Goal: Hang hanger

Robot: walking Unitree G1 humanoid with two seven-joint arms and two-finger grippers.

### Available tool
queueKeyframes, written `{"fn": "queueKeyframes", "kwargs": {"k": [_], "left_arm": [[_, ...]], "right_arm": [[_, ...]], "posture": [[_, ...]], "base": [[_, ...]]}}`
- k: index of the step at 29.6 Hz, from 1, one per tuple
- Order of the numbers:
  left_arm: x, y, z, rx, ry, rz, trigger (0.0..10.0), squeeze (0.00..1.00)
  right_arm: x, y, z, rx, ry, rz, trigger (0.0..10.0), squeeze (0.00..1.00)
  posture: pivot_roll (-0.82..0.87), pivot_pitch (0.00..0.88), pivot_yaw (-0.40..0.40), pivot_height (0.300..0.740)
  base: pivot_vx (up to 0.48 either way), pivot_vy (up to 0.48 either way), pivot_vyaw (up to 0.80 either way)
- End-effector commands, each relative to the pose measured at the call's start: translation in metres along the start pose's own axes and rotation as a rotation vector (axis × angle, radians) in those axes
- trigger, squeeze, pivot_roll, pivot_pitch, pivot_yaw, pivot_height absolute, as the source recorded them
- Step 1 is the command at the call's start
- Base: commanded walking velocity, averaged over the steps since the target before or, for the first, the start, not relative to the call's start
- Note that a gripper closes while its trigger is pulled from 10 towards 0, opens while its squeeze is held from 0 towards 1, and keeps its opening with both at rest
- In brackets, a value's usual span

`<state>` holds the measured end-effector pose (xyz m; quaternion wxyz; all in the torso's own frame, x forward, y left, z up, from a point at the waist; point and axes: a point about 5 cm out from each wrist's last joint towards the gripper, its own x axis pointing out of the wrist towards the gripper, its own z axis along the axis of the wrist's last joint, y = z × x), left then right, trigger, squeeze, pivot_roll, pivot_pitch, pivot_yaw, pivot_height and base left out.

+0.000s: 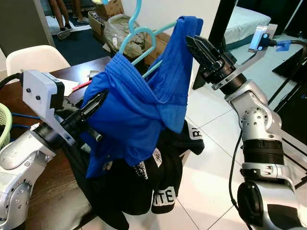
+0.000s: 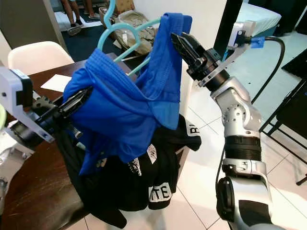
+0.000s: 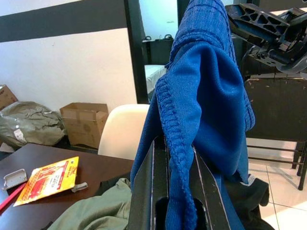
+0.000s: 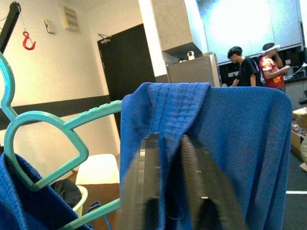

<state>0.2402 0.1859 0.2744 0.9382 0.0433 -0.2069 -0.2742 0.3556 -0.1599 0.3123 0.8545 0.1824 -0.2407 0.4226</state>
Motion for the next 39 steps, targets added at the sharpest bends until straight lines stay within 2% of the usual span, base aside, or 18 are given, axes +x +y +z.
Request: {"fn": "queueKeyframes", "kwargs": {"k": [1, 13, 14, 15, 16, 17, 18, 20, 22, 23, 24, 25, 27, 31, 32, 33, 36, 39], "left_arm": [[0.001, -0.005, 0.003, -0.002, -0.022, -0.02, 10.0, 0.0], [0.0, -0.006, -0.004, -0.001, 0.005, -0.027, 10.0, 0.0], [-0.003, -0.005, -0.01, 0.021, 0.051, -0.035, 10.0, 0.0], [-0.003, -0.005, -0.01, 0.021, 0.051, -0.035, 10.0, 0.0], [-0.008, -0.003, -0.016, 0.05, 0.108, -0.051, 10.0, 0.0], [-0.008, -0.003, -0.016, 0.05, 0.108, -0.051, 10.0, 0.0], [-0.018, 0.003, -0.023, 0.097, 0.2, -0.075, 10.0, 0.0], [-0.018, 0.003, -0.023, 0.097, 0.2, -0.075, 10.0, 0.0], [-0.022, 0.007, -0.024, 0.112, 0.229, -0.081, 10.0, 0.0], [-0.028, 0.011, -0.024, 0.128, 0.263, -0.093, 10.0, 0.0], [-0.028, 0.011, -0.024, 0.128, 0.263, -0.093, 10.0, 0.0], [-0.032, 0.015, -0.025, 0.143, 0.29, -0.103, 10.0, 0.0], [-0.034, 0.016, -0.025, 0.149, 0.303, -0.109, 10.0, 0.0], [-0.032, 0.012, -0.028, 0.147, 0.307, -0.121, 10.0, 0.0], [-0.03, 0.009, -0.03, 0.141, 0.299, -0.129, 10.0, 0.0], [-0.03, 0.009, -0.03, 0.141, 0.299, -0.129, 10.0, 0.0], [-0.028, 0.006, -0.031, 0.135, 0.292, -0.146, 10.0, 0.0], [-0.028, 0.005, -0.032, 0.132, 0.289, -0.149, 10.0, 0.0]], "right_arm": [[-0.001, 0.002, 0.0, -0.003, -0.01, 0.006, 0.0, 0.0], [0.0, 0.002, 0.002, -0.004, -0.015, 0.001, 0.0, 0.0], [0.0, 0.002, 0.003, -0.017, -0.008, -0.002, 0.0, 0.0], [0.0, 0.002, 0.003, -0.017, -0.008, -0.002, 0.0, 0.0], [-0.001, 0.0, 0.004, -0.041, 0.01, 0.0, 0.0, 0.0], [-0.001, 0.0, 0.004, -0.041, 0.01, 0.0, 0.0, 0.0], [-0.006, -0.003, 0.008, -0.122, 0.083, 0.015, 0.0, 0.0], [-0.006, -0.003, 0.008, -0.122, 0.083, 0.015, 0.0, 0.0], [-0.009, -0.006, 0.01, -0.164, 0.126, 0.024, 0.0, 0.0], [-0.012, -0.009, 0.015, -0.233, 0.185, 0.039, 0.0, 0.0], [-0.012, -0.009, 0.015, -0.233, 0.185, 0.039, 0.0, 0.0], [-0.014, -0.012, 0.023, -0.29, 0.23, 0.061, 0.0, 0.0], [-0.013, -0.011, 0.03, -0.332, 0.257, 0.089, 0.0, 0.0], [-0.004, 0.002, 0.034, -0.382, 0.304, 0.203, 0.0, 0.0], [0.0, 0.011, 0.028, -0.379, 0.324, 0.262, 0.0, 0.0], [0.0, 0.011, 0.028, -0.379, 0.324, 0.262, 0.0, 0.0], [0.006, 0.028, 0.016, -0.355, 0.339, 0.363, 0.0, 0.0], [0.009, 0.033, 0.013, -0.345, 0.336, 0.386, 0.0, 0.0]], "posture": [[0.07, 0.081, -0.044, 0.74], [0.06, 0.085, -0.04, 0.74], [0.06, 0.085, -0.039, 0.74], [0.06, 0.085, -0.039, 0.74], [0.06, 0.085, -0.037, 0.74], [0.06, 0.085, -0.037, 0.74], [0.06, 0.087, -0.039, 0.74], [0.06, 0.087, -0.039, 0.74], [0.06, 0.087, -0.039, 0.74], [0.06, 0.088, -0.038, 0.74], [0.06, 0.088, -0.038, 0.74], [0.05, 0.088, -0.038, 0.74], [0.05, 0.088, -0.038, 0.74], [0.05, 0.084, -0.037, 0.74], [0.04, 0.084, -0.036, 0.74], [0.04, 0.084, -0.036, 0.74], [0.05, 0.083, -0.037, 0.74], [0.05, 0.083, -0.037, 0.74]], "base": [[0.0, 0.0, 0.0], [0.0, 0.0, 0.0], [0.0, 0.0, 0.0], [0.0, 0.0, 0.0], [0.0, 0.0, 0.0], [0.0, 0.0, 0.0], [0.0, 0.0, 0.0], [0.0, 0.0, 0.0], [0.0, 0.0, 0.0], [0.0, 0.0, 0.0], [0.0, 0.0, 0.0], [0.0, 0.0, 0.0], [0.0, 0.0, 0.0], [0.0, 0.0, 0.0], [0.0, 0.0, 0.0], [0.0, 0.0, 0.0], [0.0, 0.0, 0.0], [0.0, 0.0, 0.0]]}}
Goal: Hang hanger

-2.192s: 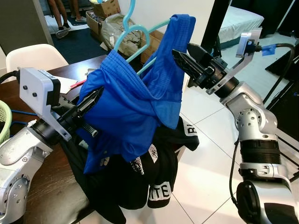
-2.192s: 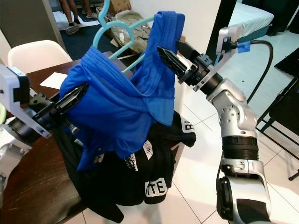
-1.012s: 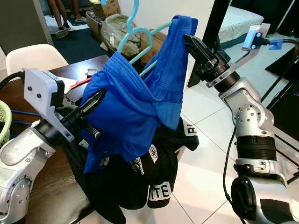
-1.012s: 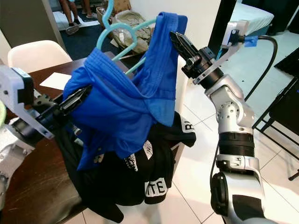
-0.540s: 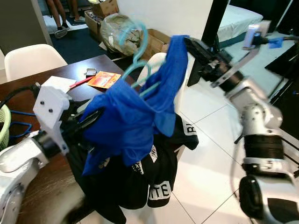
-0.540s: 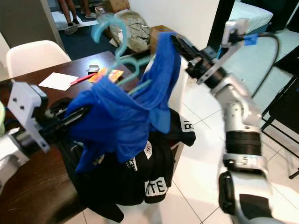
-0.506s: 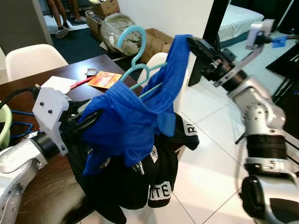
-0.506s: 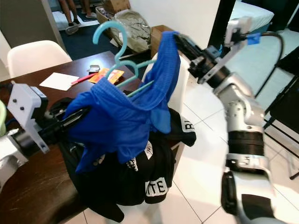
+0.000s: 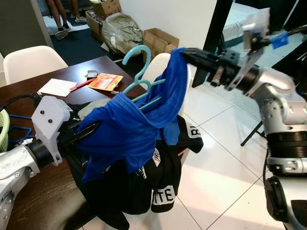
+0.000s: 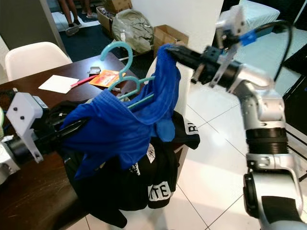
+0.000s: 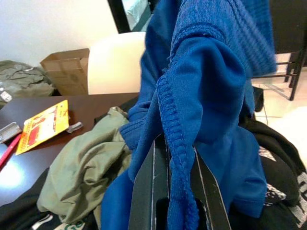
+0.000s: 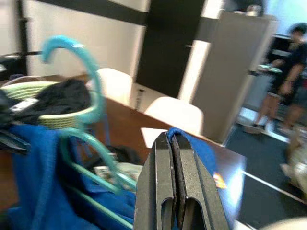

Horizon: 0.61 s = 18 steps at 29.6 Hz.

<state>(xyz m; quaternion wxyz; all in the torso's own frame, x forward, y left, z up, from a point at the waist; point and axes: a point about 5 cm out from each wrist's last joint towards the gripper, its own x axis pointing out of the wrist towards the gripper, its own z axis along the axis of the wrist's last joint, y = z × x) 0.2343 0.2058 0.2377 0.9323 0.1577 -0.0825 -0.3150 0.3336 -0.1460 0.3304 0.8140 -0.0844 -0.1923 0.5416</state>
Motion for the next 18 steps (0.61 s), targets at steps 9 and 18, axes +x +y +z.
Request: {"fn": "queueKeyframes", "kwargs": {"k": [9, 18], "left_arm": [[0.002, -0.003, 0.0, 0.001, -0.014, -0.014, 10.0, 0.0], [0.004, -0.004, -0.001, 0.002, -0.024, -0.009, 10.0, 0.0]], "right_arm": [[0.016, 0.03, 0.005, 0.018, -0.018, 0.214, 0.0, 0.0], [0.014, 0.037, 0.001, 0.009, 0.026, 0.23, 10.0, 0.0]], "posture": [[0.05, 0.083, -0.035, 0.74], [0.05, 0.079, -0.037, 0.74]], "base": [[0.0, 0.0, 0.0], [0.0, 0.0, 0.0]]}}
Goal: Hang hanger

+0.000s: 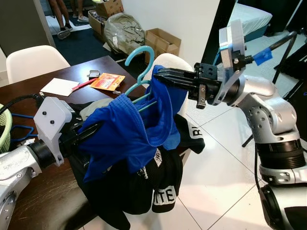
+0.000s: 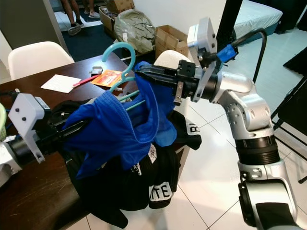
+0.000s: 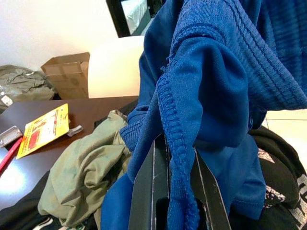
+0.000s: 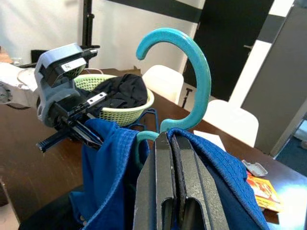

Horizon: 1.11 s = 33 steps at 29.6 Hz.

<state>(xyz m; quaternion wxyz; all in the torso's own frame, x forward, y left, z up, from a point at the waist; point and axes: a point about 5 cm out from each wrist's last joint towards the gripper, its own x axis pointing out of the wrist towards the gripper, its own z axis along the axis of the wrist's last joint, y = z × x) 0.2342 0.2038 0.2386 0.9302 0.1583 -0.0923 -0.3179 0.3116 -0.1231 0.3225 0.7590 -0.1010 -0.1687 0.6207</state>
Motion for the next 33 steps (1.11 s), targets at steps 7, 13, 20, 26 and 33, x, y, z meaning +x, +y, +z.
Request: {"fn": "queueKeyframes", "kwargs": {"k": [7, 13, 20, 26, 33], "left_arm": [[0.007, -0.002, 0.0, -0.007, -0.032, 0.023, 10.0, 0.0], [0.01, -0.002, 0.001, -0.022, -0.053, 0.043, 10.0, 0.0], [0.011, -0.002, 0.002, -0.043, -0.077, 0.047, 10.0, 0.0], [0.008, 0.004, 0.011, -0.108, -0.155, 0.064, 10.0, 0.0], [-0.007, 0.023, 0.03, -0.194, -0.272, 0.046, 10.0, 0.0]], "right_arm": [[0.009, 0.015, -0.005, 0.089, -0.044, 0.032, 10.0, 1.0], [0.01, 0.025, -0.006, 0.115, -0.047, 0.099, 10.0, 1.0], [-0.005, 0.031, 0.001, 0.075, 0.006, 0.176, 10.0, 1.0], [-0.035, -0.002, 0.031, 0.011, -0.092, -0.035, 10.0, 0.92], [-0.058, -0.022, 0.049, -0.025, -0.149, -0.174, 10.0, 0.63]], "posture": [[0.05, 0.071, -0.036, 0.74], [0.05, 0.068, -0.038, 0.74], [0.05, 0.074, -0.038, 0.74], [0.04, 0.074, -0.042, 0.74], [0.04, 0.071, -0.046, 0.74]], "base": [[0.0, 0.0, 0.0], [0.0, 0.0, 0.0], [0.0, 0.0, 0.0], [0.0, 0.0, 0.0], [0.0, 0.0, 0.0]]}}
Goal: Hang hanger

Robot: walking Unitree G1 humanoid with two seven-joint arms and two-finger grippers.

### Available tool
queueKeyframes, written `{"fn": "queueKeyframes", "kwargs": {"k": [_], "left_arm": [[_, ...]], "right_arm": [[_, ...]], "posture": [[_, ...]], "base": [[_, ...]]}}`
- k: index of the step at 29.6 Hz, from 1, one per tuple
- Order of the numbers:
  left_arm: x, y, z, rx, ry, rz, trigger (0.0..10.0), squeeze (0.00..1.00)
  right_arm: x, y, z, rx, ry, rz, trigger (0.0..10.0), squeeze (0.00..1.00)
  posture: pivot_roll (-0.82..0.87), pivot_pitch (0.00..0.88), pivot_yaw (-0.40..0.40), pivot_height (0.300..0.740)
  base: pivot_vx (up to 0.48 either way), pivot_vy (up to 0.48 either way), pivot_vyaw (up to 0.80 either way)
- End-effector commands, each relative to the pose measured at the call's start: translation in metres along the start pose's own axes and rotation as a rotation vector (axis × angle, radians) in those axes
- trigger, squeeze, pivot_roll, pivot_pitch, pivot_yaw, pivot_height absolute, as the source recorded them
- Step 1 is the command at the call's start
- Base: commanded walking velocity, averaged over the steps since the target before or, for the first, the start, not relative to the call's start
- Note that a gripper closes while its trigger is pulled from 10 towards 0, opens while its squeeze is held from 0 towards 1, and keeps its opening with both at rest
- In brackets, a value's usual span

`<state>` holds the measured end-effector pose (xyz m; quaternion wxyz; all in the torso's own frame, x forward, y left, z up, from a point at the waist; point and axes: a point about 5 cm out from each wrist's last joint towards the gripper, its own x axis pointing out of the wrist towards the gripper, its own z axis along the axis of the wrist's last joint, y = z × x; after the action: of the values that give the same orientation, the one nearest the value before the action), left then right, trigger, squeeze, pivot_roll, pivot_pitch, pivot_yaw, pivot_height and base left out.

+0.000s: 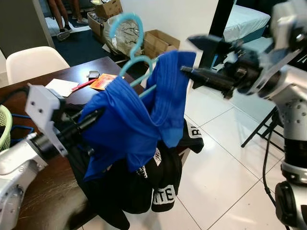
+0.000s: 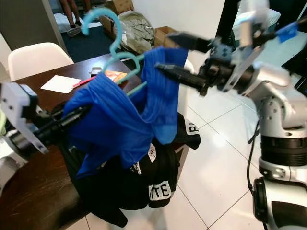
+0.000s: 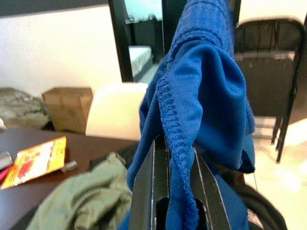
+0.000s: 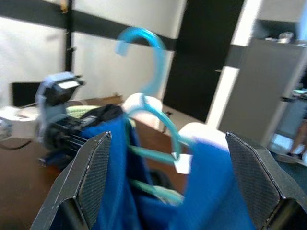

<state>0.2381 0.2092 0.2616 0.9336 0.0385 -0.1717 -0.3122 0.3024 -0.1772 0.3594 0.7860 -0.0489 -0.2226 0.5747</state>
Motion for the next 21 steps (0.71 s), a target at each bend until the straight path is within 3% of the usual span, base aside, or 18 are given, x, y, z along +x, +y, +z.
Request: {"fn": "queueKeyframes", "kwargs": {"k": [1, 2, 4, 5, 6, 9, 10, 11, 12, 14, 18, 21], "left_arm": [[-0.005, 0.007, 0.013, -0.024, -0.048, -0.016, 10.0, 0.0], [-0.011, 0.021, 0.033, -0.064, -0.123, -0.024, 10.0, 0.0], [-0.011, 0.021, 0.033, -0.064, -0.123, -0.024, 10.0, 0.0], [-0.017, 0.028, 0.05, -0.088, -0.168, -0.065, 10.0, 0.0], [-0.023, 0.027, 0.059, -0.083, -0.149, -0.145, 10.0, 0.0], [-0.027, 0.024, 0.06, -0.072, -0.093, -0.214, 10.0, 0.0], [-0.03, 0.019, 0.053, -0.054, -0.011, -0.265, 10.0, 0.0], [-0.03, 0.019, 0.053, -0.054, -0.011, -0.265, 10.0, 0.0], [-0.036, 0.012, 0.038, -0.04, 0.131, -0.329, 10.0, 0.0], [-0.039, 0.007, 0.03, -0.031, 0.21, -0.369, 10.0, 0.0], [-0.04, 0.006, 0.028, -0.029, 0.225, -0.378, 10.0, 0.0], [-0.041, 0.006, 0.026, -0.014, 0.259, -0.382, 10.0, 0.0]], "right_arm": [[-0.007, -0.007, 0.009, -0.028, -0.023, -0.041, 10.0, 0.63], [-0.014, -0.013, 0.01, -0.054, 0.01, -0.076, 10.0, 0.0], [-0.014, -0.013, 0.01, -0.054, 0.01, -0.076, 10.0, 0.0], [-0.018, -0.016, 0.009, -0.082, 0.049, -0.089, 10.0, 0.0], [-0.02, -0.017, 0.007, -0.101, 0.083, -0.086, 10.0, 0.0], [-0.019, -0.016, 0.006, -0.114, 0.107, -0.07, 10.0, 0.0], [-0.017, -0.015, 0.005, -0.126, 0.126, -0.047, 10.0, 0.0], [-0.017, -0.015, 0.005, -0.126, 0.126, -0.047, 10.0, 0.0], [-0.011, -0.01, 0.006, -0.158, 0.175, 0.028, 10.0, 0.0], [-0.008, -0.007, 0.009, -0.168, 0.2, 0.091, 10.0, 0.0], [-0.008, -0.006, 0.01, -0.167, 0.204, 0.106, 10.0, 0.0], [-0.009, -0.003, 0.014, -0.161, 0.235, 0.183, 10.0, 0.0]], "posture": [[0.04, 0.071, -0.046, 0.74], [0.04, 0.069, -0.045, 0.74], [0.04, 0.069, -0.045, 0.74], [0.05, 0.067, -0.044, 0.74], [0.05, 0.067, -0.043, 0.74], [0.05, 0.068, -0.042, 0.74], [0.05, 0.068, -0.041, 0.74], [0.05, 0.068, -0.041, 0.74], [0.05, 0.067, -0.042, 0.74], [0.05, 0.067, -0.041, 0.74], [0.05, 0.067, -0.041, 0.74], [0.05, 0.065, -0.046, 0.74]], "base": [[0.0, 0.0, 0.0], [0.0, 0.0, 0.0], [0.0, 0.0, 0.0], [0.0, 0.0, 0.0], [0.0, 0.0, 0.0], [0.0, 0.0, 0.0], [0.0, 0.0, 0.0], [0.0, 0.0, 0.0], [0.0, 0.0, 0.0], [0.0, 0.0, 0.0], [0.0, 0.0, 0.0], [0.0, 0.0, 0.0]]}}
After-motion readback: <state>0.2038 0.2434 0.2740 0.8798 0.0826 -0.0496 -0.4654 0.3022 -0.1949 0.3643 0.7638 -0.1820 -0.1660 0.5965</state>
